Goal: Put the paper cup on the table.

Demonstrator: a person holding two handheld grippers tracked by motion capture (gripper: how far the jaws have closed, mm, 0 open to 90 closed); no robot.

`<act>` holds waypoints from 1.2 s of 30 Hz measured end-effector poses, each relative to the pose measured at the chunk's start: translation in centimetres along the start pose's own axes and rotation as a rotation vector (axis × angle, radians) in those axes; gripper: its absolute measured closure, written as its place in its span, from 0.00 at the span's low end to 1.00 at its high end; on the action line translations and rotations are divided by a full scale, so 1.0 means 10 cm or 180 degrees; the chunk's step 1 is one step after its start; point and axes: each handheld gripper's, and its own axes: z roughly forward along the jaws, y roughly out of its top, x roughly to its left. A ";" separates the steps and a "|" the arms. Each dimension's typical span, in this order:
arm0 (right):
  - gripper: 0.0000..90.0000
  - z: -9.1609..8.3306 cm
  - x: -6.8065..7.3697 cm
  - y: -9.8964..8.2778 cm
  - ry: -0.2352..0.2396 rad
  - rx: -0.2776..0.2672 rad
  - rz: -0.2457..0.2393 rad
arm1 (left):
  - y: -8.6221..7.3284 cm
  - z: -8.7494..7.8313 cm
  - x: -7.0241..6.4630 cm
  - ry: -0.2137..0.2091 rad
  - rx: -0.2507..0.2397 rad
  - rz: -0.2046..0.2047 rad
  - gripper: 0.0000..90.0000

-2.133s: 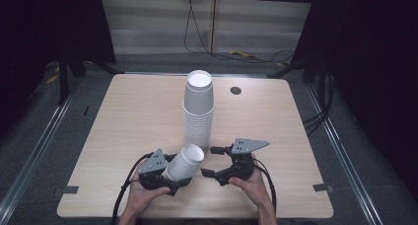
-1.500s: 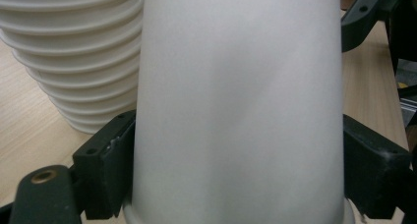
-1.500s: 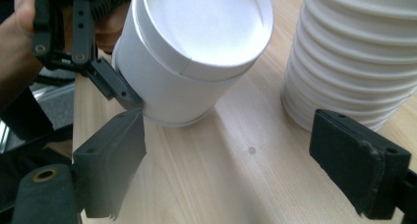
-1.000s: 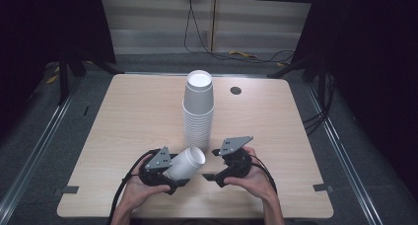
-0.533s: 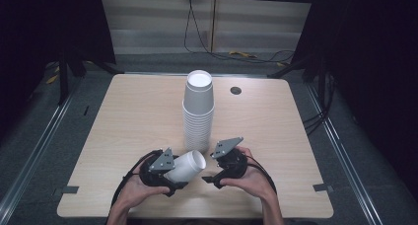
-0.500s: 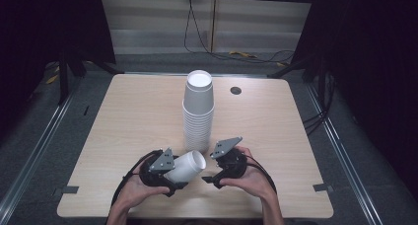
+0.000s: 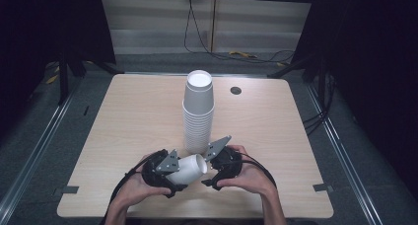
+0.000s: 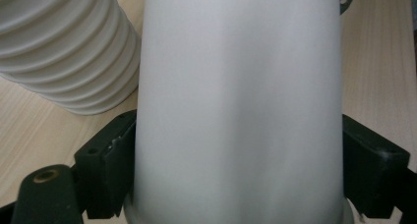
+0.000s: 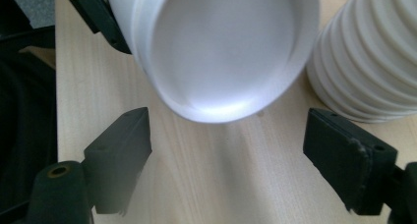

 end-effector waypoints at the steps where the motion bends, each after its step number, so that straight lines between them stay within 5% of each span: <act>1: 0.20 0.01 0.01 0.02 0.0042 0.0032 -0.0038 | 0.01 0.00 0.00 -0.0014 0.0006 0.0013 0.16; 17: 0.18 0.02 0.02 0.13 0.0199 0.0154 -0.0202 | 0.07 0.08 -0.05 -0.0128 0.0178 0.0198 0.16; 36: 0.22 0.01 0.06 0.19 0.0379 0.0161 -0.0397 | 0.16 0.15 -0.10 -0.0288 0.0106 0.0320 0.16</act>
